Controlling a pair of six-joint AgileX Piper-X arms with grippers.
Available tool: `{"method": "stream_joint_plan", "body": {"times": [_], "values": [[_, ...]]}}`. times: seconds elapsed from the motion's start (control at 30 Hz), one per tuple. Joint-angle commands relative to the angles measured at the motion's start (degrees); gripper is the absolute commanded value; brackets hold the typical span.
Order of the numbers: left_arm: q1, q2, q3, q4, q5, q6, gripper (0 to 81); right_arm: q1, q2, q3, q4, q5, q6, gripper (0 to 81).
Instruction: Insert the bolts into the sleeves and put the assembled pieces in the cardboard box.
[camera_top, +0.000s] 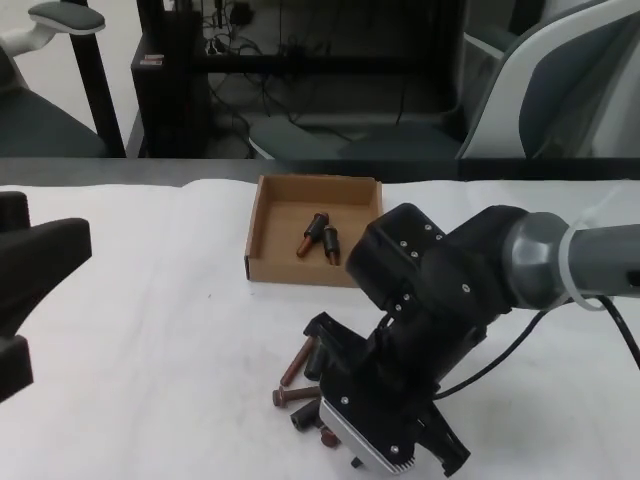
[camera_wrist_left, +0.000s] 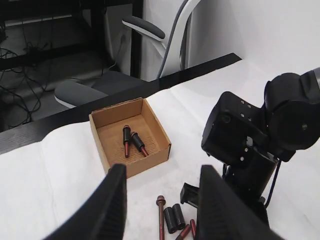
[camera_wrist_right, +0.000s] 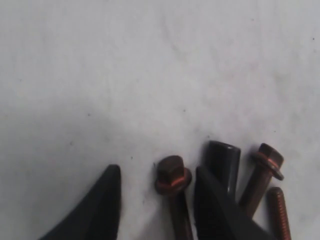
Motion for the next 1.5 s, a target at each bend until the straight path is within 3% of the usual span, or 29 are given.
{"method": "stream_joint_plan", "body": {"times": [0.0,0.27,0.43,1.3,1.37,1.47], "values": [[0.1,-0.4,-0.1,-0.7,-0.5,1.2,45.9,0.2,2.3,-0.1,-2.7,1.8,-0.8,47.2],[0.1,-0.4,-0.1,-0.7,-1.9,3.2,45.9,-0.4,5.4,-0.3,-5.1,6.9,-3.8,47.2],[0.1,-0.4,-0.1,-0.7,-1.9,4.2,45.9,-1.7,5.6,-0.5,-5.3,8.2,-3.8,42.1],[0.1,-0.4,-0.1,-3.0,-1.9,4.2,45.9,-4.8,5.8,-0.8,1.1,9.9,-6.0,40.7],[0.1,-0.4,-0.1,-3.1,-1.9,4.2,45.9,-4.8,5.7,-0.8,1.7,10.1,-6.0,33.5],[0.1,-0.4,-0.1,-3.1,-1.9,4.2,45.9,-4.4,5.4,-0.8,2.9,11.5,-7.8,7.4]]}}
